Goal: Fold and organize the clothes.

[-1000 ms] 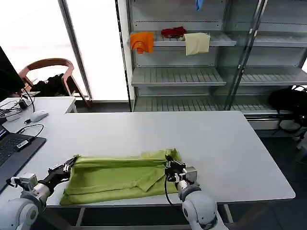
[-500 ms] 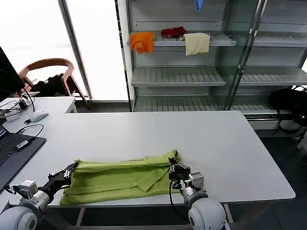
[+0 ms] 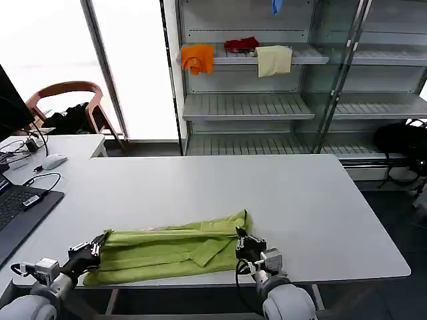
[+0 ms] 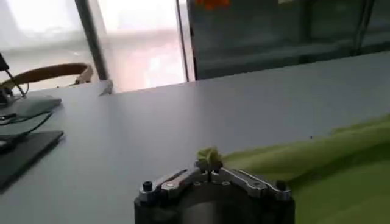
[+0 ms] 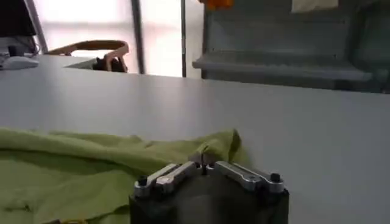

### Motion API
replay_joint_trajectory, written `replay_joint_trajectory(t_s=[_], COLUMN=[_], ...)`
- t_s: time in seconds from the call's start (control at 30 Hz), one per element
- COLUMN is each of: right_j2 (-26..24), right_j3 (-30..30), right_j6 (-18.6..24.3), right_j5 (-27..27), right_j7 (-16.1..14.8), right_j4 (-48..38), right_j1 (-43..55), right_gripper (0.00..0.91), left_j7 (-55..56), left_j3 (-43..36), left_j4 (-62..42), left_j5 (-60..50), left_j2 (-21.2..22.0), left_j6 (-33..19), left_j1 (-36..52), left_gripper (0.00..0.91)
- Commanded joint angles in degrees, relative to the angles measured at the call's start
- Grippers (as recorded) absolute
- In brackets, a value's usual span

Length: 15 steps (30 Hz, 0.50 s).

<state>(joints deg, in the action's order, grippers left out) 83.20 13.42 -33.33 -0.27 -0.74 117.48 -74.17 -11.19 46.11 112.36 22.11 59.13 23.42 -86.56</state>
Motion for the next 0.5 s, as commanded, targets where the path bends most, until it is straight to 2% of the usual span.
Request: replay_joint_trajectory(t_s=[0.03,0.23,0.27,0.3,0.5], right_j2=[0.05,-0.03,0.05,0.17,0.69], right_j3=[-1.10,-1.12,-1.04,-0.98,-0.65], right_j6=[-0.01,0.00,0.01,0.06,0.20], right_j5=[-7.28,-10.14,-11.02,-11.61,-15.31], right_j7=[-0.63,-0.56,-0.39,-0.13,1.12], right_j4=[0.29,0.96,1.10,1.09,1.79], right_j1=[-0.81,-1.39,-1.50,-1.51,-1.66], right_gripper=[0.000,0.000,0.877,0.907,0.907], left_j7=[-0.16,0.01,0.42,0.59,2.71], left_j3=[0.22,-0.13,-0.35,-0.43,-1.04], left_j4=[0.39,1.79,2.03,2.36,3.09], left_j5=[-5.88,-6.10,-6.26,-6.33,-8.25], left_j2=[0.08,0.69,0.86,0.92,1.81], left_j6=[-0.76,-0.76,-0.81,-0.82,-1.58], left_j1=[-0.67,-1.31,-1.48,-1.56,-1.54], left_gripper=[0.010,0.030,0.907,0.907,0.907])
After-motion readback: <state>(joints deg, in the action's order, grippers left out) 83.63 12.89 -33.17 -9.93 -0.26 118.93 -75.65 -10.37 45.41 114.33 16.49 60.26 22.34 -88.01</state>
